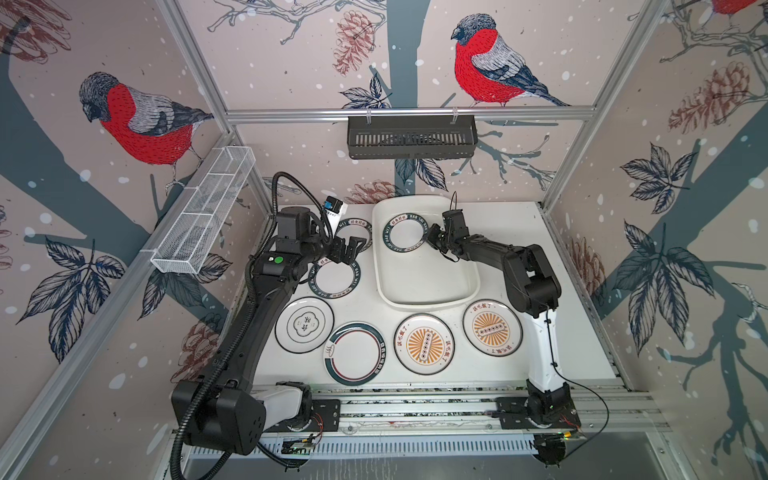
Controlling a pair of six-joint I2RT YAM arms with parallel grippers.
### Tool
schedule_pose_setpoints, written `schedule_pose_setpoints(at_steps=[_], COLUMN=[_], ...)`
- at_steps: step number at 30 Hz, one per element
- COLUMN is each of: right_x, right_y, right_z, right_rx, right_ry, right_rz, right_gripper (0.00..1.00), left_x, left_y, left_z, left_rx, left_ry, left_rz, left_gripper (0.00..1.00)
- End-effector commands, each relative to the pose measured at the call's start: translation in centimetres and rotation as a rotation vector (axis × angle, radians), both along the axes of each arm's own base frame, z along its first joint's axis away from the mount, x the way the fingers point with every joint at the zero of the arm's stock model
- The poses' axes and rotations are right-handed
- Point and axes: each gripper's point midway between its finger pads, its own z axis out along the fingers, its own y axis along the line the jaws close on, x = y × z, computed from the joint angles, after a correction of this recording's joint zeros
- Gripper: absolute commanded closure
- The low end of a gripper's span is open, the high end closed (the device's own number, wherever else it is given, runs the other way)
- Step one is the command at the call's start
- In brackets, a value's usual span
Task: Place the plates into the plastic bin on the countertop
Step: 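Lower the plate into the bin and open the right gripper, then move the right gripper to the orange-sunburst plate nearest the robot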
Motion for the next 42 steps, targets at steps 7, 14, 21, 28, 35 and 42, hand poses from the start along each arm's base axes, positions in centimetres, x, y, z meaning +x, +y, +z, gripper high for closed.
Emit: schedule_pose_setpoints(at_steps=[7, 14, 21, 28, 35, 42], right_x=[0.5, 0.4, 0.3, 0.5, -0.1, -2.9], right_y=[-0.4, -0.3, -0.5, -1.6, -2.5, -3.3], right_z=[-0.6, -1.0, -0.6, 0.7, 3.5, 7.5], right_rx=[0.008, 0.015, 0.007, -0.065, -0.084, -0.076], right_ry=[0.002, 0.011, 0.009, 0.009, -0.019, -0.066], right_rz=[-0.012, -0.011, -0.012, -0.026, -0.023, 0.002], right_gripper=[0.88, 0.83, 0.71, 0.59, 0.55, 0.55], left_x=[0.0, -0.2, -0.2, -0.3, -0.4, -0.4], left_y=[-0.4, -0.4, -0.4, -0.4, -0.4, -0.5], left_z=[0.3, 0.2, 0.2, 0.4, 0.7, 1.2], left_rx=[-0.018, -0.020, -0.021, -0.022, -0.025, -0.021], left_ry=[-0.002, -0.002, -0.002, -0.006, -0.012, -0.020], left_rz=[-0.019, -0.021, -0.022, -0.022, -0.023, -0.030], left_gripper=[0.03, 0.03, 0.03, 0.03, 0.03, 0.03])
